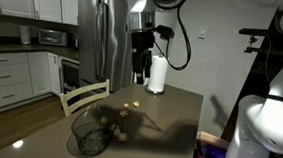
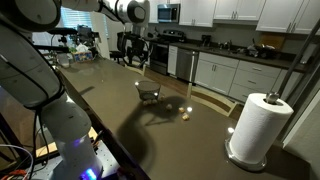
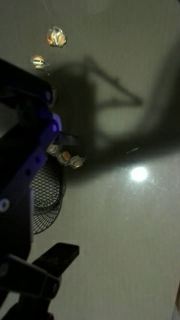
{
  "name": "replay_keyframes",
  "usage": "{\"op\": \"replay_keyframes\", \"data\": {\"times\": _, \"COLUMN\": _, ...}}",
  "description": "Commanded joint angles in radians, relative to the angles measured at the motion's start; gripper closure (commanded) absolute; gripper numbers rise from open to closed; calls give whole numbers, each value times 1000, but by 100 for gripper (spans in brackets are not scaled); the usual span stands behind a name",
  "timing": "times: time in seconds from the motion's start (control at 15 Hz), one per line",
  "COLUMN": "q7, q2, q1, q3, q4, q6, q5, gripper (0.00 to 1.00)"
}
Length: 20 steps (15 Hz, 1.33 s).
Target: Move the basket to the right
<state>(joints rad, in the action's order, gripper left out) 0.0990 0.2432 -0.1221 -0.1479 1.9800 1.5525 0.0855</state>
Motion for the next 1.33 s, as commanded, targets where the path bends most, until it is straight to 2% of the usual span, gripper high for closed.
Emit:
{"op": "replay_keyframes", "data": {"times": 0.0, "q7": -31, "q2": -50, "q1": -2, "q3": -3, "q4": -10, "q6": 76, "q5": -24, "gripper": 0}}
{"op": "replay_keyframes", "data": {"times": 0.53, "q7": -130, "q2": -209, "q1": -3, "q3": 6, "q4": -58, "q6": 249, "q5": -45, "gripper": 0}}
{"op": "replay_keyframes", "data": {"times": 1.27, "q7": -404, "q2": -492, "q1": 46, "q3": 52, "q4": -247, "q6": 366, "q5": 6, "gripper": 0}}
